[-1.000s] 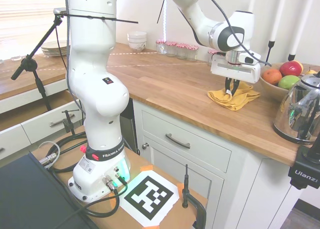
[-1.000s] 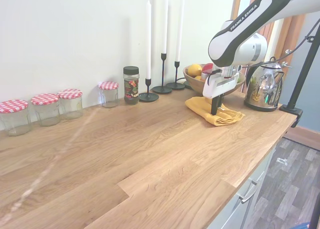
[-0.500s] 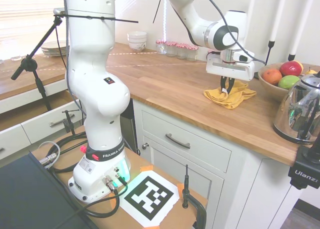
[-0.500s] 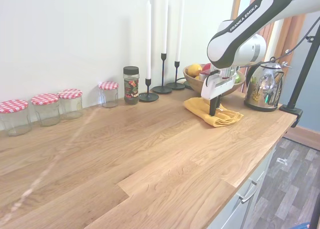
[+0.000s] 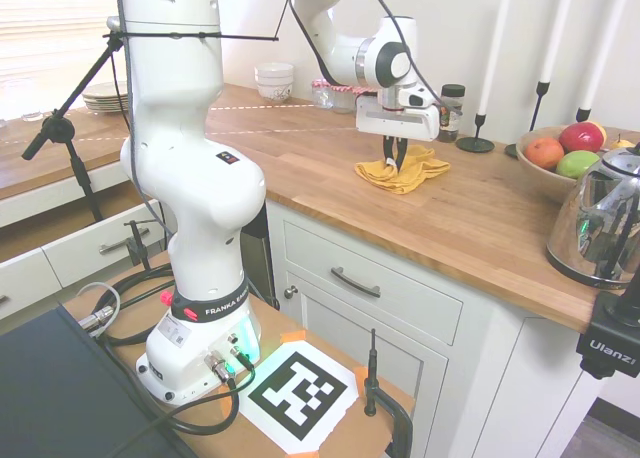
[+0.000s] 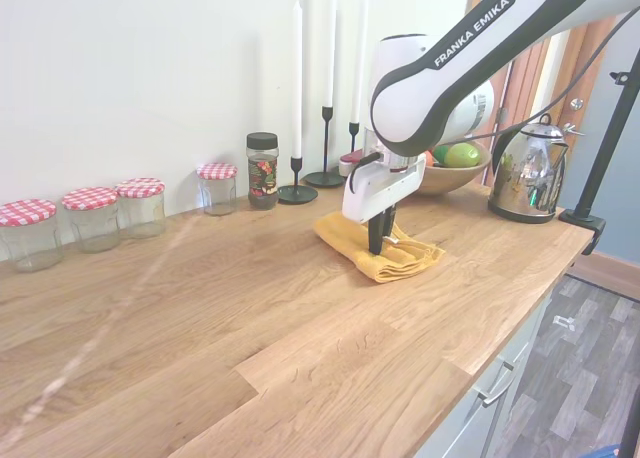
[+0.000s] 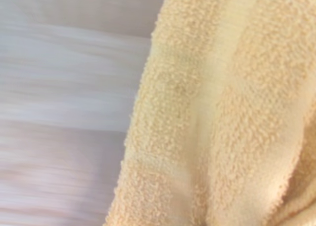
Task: Wipe the counter
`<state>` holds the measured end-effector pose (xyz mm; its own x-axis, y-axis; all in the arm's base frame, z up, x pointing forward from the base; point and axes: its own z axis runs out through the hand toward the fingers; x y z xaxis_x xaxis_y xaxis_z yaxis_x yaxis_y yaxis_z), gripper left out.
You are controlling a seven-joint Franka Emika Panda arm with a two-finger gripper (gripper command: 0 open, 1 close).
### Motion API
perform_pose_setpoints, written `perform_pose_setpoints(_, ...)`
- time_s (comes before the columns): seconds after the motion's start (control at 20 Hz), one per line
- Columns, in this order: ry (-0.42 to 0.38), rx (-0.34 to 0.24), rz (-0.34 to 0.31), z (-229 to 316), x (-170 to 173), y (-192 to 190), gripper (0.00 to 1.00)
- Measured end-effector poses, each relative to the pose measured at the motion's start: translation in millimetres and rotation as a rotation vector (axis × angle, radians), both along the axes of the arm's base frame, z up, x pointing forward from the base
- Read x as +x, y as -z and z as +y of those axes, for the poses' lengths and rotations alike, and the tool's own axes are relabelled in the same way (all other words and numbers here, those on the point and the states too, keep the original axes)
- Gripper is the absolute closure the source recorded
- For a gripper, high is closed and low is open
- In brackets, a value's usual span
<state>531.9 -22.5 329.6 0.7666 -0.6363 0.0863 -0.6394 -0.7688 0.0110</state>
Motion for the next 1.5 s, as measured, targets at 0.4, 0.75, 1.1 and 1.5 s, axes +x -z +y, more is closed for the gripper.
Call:
perform_pose_setpoints(0.4,-0.051,-0.013,-0.022,131,-6,2,1.0)
perform_pose_setpoints(0.75,-0.099,-0.023,-0.028,223,-2,2,1.0)
perform_pose_setpoints(1.1,-0.158,-0.066,-0.023,301,1,1,1.0)
perform_pose_setpoints(1.5,-0.205,-0.113,-0.028,327,-5,2,1.0)
